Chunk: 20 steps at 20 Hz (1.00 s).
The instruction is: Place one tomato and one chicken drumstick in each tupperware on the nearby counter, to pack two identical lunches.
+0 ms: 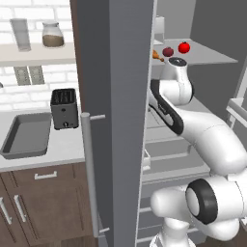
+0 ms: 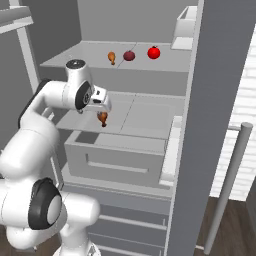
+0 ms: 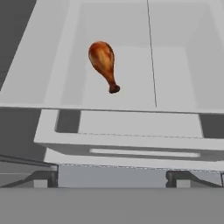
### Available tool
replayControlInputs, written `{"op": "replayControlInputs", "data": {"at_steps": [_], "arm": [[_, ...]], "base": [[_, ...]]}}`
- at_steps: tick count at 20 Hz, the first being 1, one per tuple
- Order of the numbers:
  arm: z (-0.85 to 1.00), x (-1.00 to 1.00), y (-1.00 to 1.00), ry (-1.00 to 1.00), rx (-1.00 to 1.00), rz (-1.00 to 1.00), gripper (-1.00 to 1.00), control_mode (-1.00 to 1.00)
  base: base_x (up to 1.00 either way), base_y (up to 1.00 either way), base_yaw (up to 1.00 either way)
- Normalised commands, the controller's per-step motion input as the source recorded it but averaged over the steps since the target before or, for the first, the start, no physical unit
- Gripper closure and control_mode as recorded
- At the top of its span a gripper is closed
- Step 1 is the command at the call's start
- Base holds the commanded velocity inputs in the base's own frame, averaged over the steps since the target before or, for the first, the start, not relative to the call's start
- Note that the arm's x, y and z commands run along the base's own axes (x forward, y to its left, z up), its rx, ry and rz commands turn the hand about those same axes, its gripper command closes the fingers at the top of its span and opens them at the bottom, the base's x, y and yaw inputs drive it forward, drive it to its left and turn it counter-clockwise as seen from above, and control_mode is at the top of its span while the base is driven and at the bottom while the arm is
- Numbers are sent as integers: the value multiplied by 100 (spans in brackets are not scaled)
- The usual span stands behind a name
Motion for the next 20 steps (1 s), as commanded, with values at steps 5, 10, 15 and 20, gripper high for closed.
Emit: {"op": "replayControlInputs", "data": {"at_steps": [5,10,15,20], "arm": [[-8,0,0,0,11,0,-100,-100],[-23,21,1,-2,3,0,-100,-100],[-31,39,3,-10,4,0,-100,-100],[-38,48,13,-4,1,0,-100,-100]], "base": [[0,0,0],[0,0,0],[0,0,0],[0,0,0]]}}
